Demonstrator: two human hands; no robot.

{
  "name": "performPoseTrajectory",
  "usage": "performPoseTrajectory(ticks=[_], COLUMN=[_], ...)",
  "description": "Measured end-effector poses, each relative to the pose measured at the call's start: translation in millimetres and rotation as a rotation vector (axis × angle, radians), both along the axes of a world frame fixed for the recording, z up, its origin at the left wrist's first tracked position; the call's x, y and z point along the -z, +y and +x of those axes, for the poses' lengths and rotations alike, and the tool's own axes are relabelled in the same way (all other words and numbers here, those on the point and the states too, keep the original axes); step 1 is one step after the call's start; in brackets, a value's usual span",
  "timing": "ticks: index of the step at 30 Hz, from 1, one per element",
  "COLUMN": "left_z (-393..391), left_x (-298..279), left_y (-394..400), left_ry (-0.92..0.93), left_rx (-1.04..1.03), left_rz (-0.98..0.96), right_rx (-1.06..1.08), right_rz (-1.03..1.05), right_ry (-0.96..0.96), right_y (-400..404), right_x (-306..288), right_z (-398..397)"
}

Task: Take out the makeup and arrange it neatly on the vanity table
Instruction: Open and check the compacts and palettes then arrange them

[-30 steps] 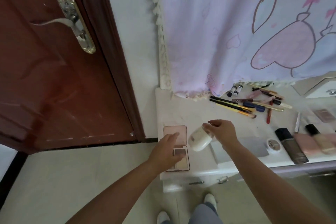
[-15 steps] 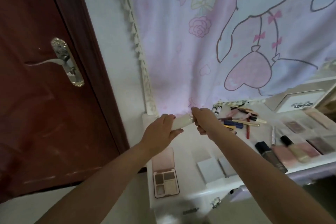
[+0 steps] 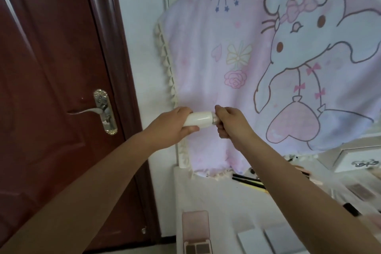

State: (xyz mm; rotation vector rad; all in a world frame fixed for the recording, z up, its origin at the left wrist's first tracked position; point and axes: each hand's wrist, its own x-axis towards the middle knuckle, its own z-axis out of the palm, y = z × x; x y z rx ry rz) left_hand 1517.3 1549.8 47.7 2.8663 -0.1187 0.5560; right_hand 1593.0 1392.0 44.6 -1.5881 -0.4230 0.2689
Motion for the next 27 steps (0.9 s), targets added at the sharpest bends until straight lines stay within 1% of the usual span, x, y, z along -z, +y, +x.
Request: performPoseTrajectory(ticks=[1, 2, 4, 5, 6, 7, 9, 12, 14, 16, 18, 20, 21, 23, 24, 25, 26, 27], left_z=[0.0, -0.2, -1.4, -1.7, -1.5, -0.5, 3.1, 9.2, 12.0, 13.8, 15.2, 16.2, 16.0, 15.4, 14.8, 14.1, 13.3, 12.5], left_x=[-2.2, -4.2, -10.8, -14.3, -16.9, -18.8, -18.7, -11.7, -5.5, 0.3, 7.6, 15.5, 18.9, 24.7, 27.6, 30.3, 32.9, 35.1], left_y=[2.0, 3.1, 3.5, 4.7, 6.6, 8.4, 9.5, 6.9, 5.1, 3.5, 1.0, -1.0, -1.4, -0.9, -1.0, -1.7, -2.4, -3.3], left_ry=[0.026, 0.065, 0.136, 0.143, 0.142, 0.139, 0.128, 0.098, 0.022, -0.069, -0.147, -0.213, -0.242, -0.282, -0.295, -0.309, -0.324, -0.341], left_rx=[0.017, 0.047, 0.129, 0.157, 0.171, 0.175, 0.173, 0.162, 0.140, 0.099, 0.067, 0.064, 0.063, 0.060, 0.064, 0.070, 0.076, 0.082], left_rz=[-0.102, -0.279, -0.716, -0.874, -0.969, -1.022, -1.021, -0.966, -0.840, -0.676, -0.602, -0.566, -0.543, -0.491, -0.458, -0.417, -0.373, -0.340], right_rx=[0.001, -0.007, -0.070, -0.110, -0.140, -0.161, -0.199, -0.246, -0.243, -0.201, -0.174, -0.150, -0.120, -0.063, -0.074, -0.099, -0.117, -0.118], right_rz=[-0.006, -0.018, -0.041, -0.062, -0.087, -0.102, -0.070, 0.072, 0.156, 0.167, 0.194, 0.239, 0.180, -0.120, -0.242, -0.300, -0.303, -0.263], right_ry=[-0.084, -0.188, -0.390, -0.458, -0.502, -0.526, -0.501, -0.336, -0.253, -0.225, -0.194, -0.086, -0.025, 0.080, 0.129, 0.184, 0.227, 0.270], right_y=[-0.4, -1.8, -7.8, -12.1, -16.8, -20.9, -26.7, -30.7, -31.6, -31.8, -31.9, -31.4, -31.1, -30.6, -29.6, -27.6, -25.8, -23.7], right_x=[-2.3, -5.2, -12.7, -16.5, -20.0, -22.7, -23.8, -17.3, -9.8, -3.3, 4.6, 9.0, 9.2, 7.8, 7.1, 6.3, 6.7, 7.1], right_z=[-0.9, -1.6, -0.4, 2.0, 5.1, 8.0, 13.9, 19.8, 23.5, 26.2, 28.8, 29.0, 28.8, 30.7, 32.0, 32.1, 32.4, 32.8])
